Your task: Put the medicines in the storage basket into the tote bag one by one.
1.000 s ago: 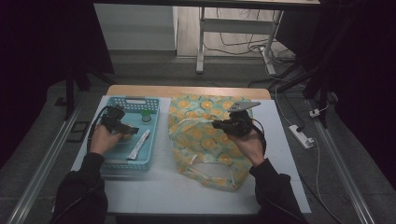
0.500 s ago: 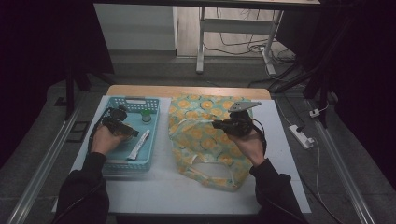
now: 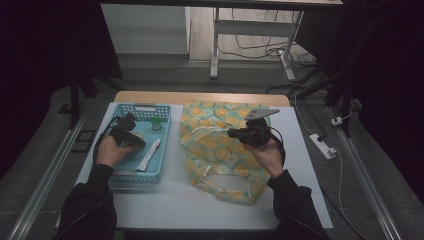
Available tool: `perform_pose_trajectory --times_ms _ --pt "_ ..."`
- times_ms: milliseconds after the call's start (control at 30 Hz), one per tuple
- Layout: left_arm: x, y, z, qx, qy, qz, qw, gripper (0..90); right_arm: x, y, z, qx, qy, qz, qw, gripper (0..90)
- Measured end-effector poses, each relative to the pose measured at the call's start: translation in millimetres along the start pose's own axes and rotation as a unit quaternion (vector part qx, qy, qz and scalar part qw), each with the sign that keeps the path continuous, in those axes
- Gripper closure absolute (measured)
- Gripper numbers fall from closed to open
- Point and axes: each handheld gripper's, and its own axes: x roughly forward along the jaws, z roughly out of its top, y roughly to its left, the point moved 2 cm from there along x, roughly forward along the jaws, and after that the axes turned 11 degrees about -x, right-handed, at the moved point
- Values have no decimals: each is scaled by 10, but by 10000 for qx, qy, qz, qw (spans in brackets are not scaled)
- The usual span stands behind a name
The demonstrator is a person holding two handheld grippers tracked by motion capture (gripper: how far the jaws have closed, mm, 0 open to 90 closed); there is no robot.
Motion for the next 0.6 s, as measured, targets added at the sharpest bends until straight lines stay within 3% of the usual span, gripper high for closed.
perform_pose_trajectory --times_ms 300,533,600 --pt "-169 -42 -26 86 -416 -298 9987 203 -8 6 11 -38 -10 9 10000 899" --pt "-313 -86 -68 140 -799 -741 9939 203 -17 4 18 -54 -21 -8 10000 899" --pt "-343 -100 -80 166 -868 -783 9930 203 -20 2 19 -57 -27 -12 10000 899"
